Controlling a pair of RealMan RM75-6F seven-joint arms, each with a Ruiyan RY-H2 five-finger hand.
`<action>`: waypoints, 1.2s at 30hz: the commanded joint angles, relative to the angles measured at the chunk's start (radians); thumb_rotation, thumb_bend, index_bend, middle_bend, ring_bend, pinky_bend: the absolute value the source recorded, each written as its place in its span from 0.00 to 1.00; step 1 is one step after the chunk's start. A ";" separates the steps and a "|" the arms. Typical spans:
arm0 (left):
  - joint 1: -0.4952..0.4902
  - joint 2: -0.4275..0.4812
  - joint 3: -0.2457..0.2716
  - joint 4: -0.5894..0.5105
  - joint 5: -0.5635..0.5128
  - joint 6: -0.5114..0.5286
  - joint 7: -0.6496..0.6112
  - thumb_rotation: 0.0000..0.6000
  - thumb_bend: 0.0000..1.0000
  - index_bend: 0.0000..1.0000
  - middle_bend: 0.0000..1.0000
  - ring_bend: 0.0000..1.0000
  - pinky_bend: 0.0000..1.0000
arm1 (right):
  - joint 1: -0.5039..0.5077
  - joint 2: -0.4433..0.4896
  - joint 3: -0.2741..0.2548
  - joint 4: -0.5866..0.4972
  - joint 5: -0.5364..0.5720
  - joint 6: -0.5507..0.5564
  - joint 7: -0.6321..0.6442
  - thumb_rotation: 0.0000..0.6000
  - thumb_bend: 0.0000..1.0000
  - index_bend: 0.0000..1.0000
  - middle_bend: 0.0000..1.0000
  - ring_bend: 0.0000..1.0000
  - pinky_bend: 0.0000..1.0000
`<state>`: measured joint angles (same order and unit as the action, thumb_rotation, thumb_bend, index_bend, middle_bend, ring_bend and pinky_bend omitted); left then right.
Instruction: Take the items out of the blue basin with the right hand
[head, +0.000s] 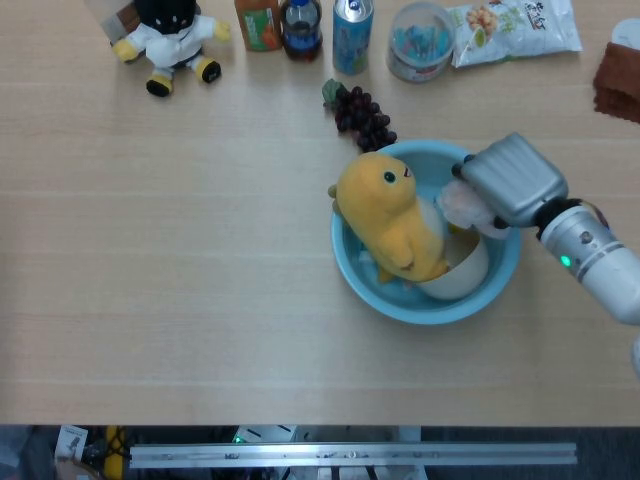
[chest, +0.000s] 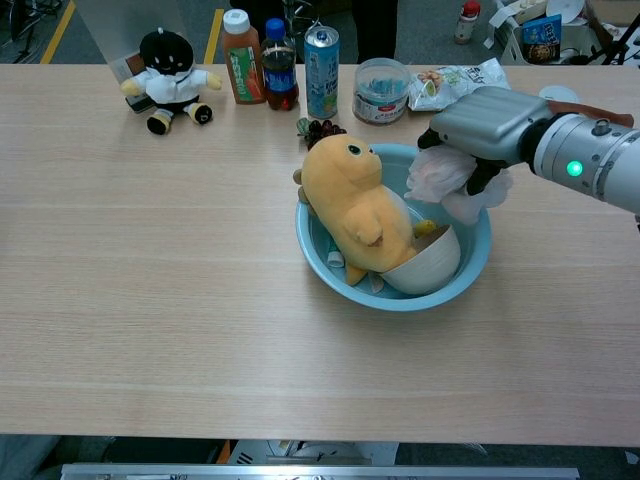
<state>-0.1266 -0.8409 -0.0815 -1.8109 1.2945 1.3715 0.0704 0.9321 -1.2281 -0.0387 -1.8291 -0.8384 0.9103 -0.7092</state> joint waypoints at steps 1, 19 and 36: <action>-0.002 0.001 -0.001 -0.002 0.001 -0.001 0.002 1.00 0.37 0.26 0.26 0.25 0.26 | -0.019 0.053 0.023 -0.025 -0.023 0.034 0.038 1.00 0.46 0.61 0.55 0.61 0.85; -0.012 0.003 -0.003 -0.013 0.005 -0.010 0.010 1.00 0.37 0.26 0.26 0.25 0.26 | 0.015 0.052 0.115 0.164 0.154 0.072 -0.023 1.00 0.42 0.36 0.42 0.41 0.66; -0.016 0.015 -0.007 -0.020 -0.003 -0.013 0.016 1.00 0.37 0.26 0.26 0.25 0.26 | 0.026 0.076 0.143 0.054 0.146 0.045 0.006 1.00 0.00 0.00 0.13 0.13 0.43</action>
<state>-0.1423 -0.8264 -0.0884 -1.8309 1.2920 1.3588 0.0861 0.9599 -1.1665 0.0981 -1.7510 -0.6756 0.9654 -0.7225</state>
